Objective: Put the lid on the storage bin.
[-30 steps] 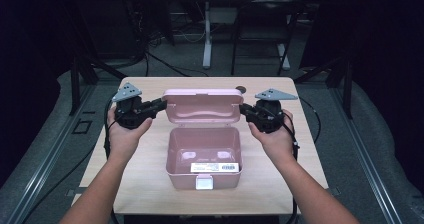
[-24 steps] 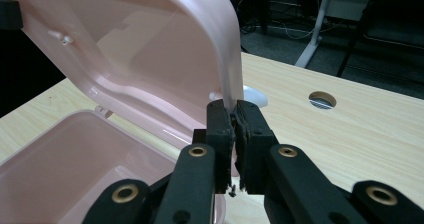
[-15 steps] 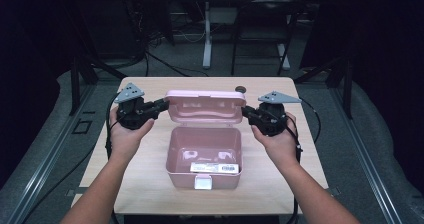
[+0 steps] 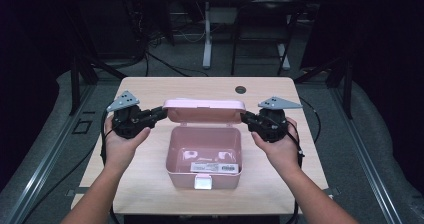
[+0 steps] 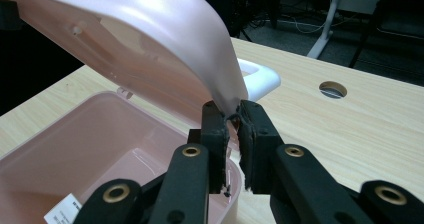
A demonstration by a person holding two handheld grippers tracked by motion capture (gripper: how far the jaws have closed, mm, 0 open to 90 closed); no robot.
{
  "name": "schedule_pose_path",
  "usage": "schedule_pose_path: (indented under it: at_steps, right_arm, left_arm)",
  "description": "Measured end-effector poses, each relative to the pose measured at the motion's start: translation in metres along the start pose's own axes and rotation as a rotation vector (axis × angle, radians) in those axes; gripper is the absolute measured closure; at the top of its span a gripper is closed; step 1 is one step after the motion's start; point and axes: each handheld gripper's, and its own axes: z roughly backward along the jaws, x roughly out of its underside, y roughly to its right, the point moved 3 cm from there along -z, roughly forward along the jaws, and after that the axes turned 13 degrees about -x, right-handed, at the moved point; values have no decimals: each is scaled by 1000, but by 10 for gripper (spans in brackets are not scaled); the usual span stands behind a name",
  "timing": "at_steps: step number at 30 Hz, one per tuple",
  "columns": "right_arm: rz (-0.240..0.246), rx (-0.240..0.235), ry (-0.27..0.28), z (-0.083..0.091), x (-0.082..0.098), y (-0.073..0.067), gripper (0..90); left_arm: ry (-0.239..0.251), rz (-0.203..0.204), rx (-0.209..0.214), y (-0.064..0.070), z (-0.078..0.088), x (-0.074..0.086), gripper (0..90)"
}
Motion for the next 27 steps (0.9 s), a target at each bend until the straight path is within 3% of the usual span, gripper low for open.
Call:
schedule_pose_path:
  at_steps: [27]
  right_arm:
    - [-14,-38,-21,8,14,-7,793]
  left_arm:
    - [-29,10,37,6,14,13,794]
